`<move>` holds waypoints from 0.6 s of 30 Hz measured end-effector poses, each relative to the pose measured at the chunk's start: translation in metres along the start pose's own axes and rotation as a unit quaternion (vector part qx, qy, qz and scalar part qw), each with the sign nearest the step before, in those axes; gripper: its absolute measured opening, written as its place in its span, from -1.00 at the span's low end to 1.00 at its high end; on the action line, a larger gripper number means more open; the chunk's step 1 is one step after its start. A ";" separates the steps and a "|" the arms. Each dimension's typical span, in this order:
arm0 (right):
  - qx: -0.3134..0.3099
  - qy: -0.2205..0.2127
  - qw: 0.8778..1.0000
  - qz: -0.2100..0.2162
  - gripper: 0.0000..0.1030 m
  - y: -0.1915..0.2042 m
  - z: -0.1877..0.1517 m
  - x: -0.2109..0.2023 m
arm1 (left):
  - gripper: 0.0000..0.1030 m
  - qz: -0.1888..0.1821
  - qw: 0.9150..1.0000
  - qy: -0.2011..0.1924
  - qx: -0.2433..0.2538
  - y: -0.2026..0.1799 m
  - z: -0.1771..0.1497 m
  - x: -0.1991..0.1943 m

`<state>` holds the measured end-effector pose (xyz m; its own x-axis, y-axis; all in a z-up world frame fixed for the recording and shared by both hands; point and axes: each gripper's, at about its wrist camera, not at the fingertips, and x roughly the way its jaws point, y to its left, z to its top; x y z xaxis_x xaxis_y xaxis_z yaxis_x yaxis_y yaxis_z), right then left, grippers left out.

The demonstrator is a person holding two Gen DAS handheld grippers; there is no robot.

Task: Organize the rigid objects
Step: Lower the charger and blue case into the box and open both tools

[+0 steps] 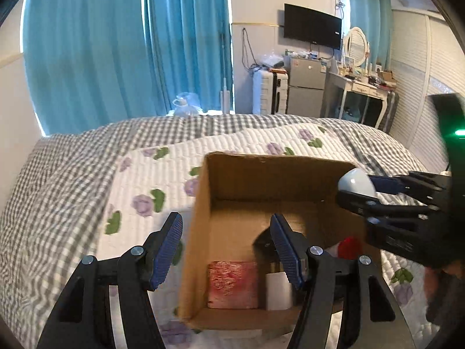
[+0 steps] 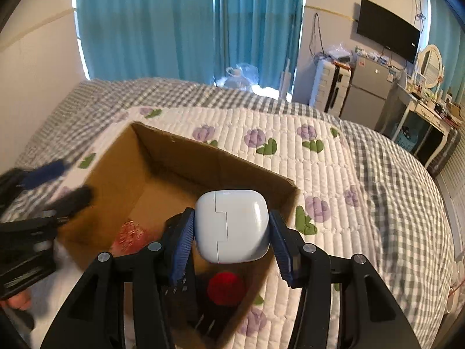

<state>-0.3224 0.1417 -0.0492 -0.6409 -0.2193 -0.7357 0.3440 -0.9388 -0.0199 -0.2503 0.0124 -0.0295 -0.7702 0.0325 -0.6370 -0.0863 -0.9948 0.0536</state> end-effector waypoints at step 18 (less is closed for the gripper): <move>0.003 -0.021 1.000 -0.006 0.41 0.001 -0.009 -0.024 | 0.42 0.005 1.000 0.008 -0.017 0.031 -0.035 -0.045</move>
<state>-0.3009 0.1486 -0.0377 -0.6734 -0.2192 -0.7061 0.3325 -0.9428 -0.0245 -0.1960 -0.0238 -0.0261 -0.7608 0.0211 -0.6487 -0.0562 -0.9979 0.0334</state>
